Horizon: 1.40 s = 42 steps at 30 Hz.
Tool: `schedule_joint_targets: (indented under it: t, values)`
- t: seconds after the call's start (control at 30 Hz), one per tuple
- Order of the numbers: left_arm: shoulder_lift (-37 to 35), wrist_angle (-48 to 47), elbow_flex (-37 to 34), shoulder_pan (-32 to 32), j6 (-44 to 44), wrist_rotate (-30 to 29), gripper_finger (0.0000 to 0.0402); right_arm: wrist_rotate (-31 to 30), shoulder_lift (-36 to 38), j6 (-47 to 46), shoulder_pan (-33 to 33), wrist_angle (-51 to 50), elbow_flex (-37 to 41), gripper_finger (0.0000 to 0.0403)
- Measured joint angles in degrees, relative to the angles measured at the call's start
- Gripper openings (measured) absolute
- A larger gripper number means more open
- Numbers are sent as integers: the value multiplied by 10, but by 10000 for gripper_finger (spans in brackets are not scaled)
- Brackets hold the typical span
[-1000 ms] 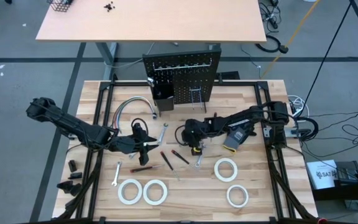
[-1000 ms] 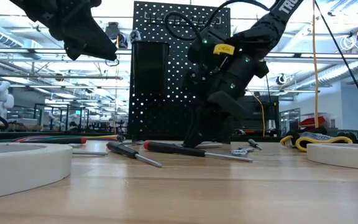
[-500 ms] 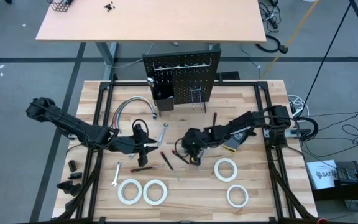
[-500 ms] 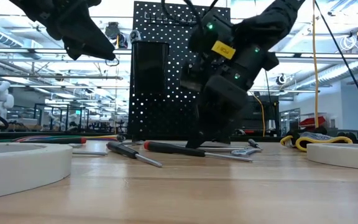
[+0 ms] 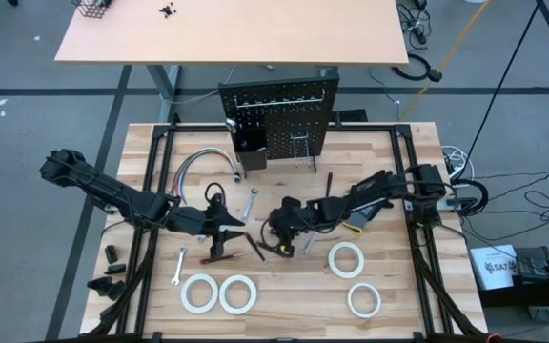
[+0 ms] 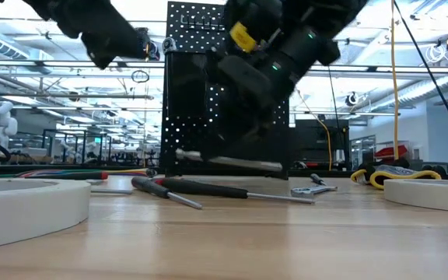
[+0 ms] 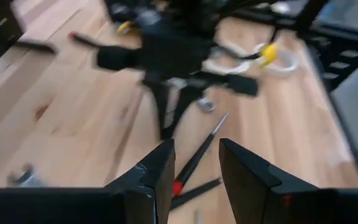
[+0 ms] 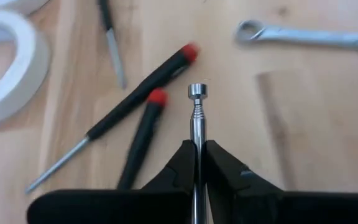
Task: Hang tools onto peg board
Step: Put the magnet pick up tool into the peg board
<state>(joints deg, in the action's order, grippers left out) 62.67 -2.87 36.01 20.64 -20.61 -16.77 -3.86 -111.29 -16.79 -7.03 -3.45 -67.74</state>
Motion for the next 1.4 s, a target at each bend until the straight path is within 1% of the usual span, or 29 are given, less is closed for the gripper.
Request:
schedule_joint_targets:
  t: [0.07,0.2,0.33,0.5,0.6,0.67,0.77,0.87,0.93,1.0,1.07,1.2,1.4]
  values:
    - [0,20,0,0,17,11,128,-8,1,-1,1,-24,-20,12]
    - [0,47,0,0,35,13,128,-38,2,-16,-1,-87,-56,12]
    - [0,54,0,0,49,23,128,-52,2,-29,-7,-136,-89,12]
    - [0,54,0,0,62,35,128,-59,3,-47,-19,-156,-105,12]
    - [-14,54,0,-1,63,33,128,-70,20,-70,-27,-173,-105,11]
    - [-36,92,-16,-4,56,30,128,-96,41,-82,-35,-184,-105,11]
    - [-84,206,-73,-12,46,28,128,-147,87,-78,-49,-180,-105,11]
    - [-113,349,-142,-25,15,25,128,-173,141,-71,-60,-150,-105,11]
    - [-109,451,-180,-31,-8,26,128,-173,170,-47,-68,-95,-106,11]
    - [-99,542,-205,-33,-28,28,128,-175,190,-15,-73,-41,-106,11]
    - [-88,605,-216,-33,-31,30,128,-176,201,8,-75,6,-107,11]
    - [-64,658,-201,-33,-27,30,128,-176,199,29,-70,87,-107,11]
    - [-11,632,-175,-33,3,30,128,-174,181,24,-53,170,-106,11]
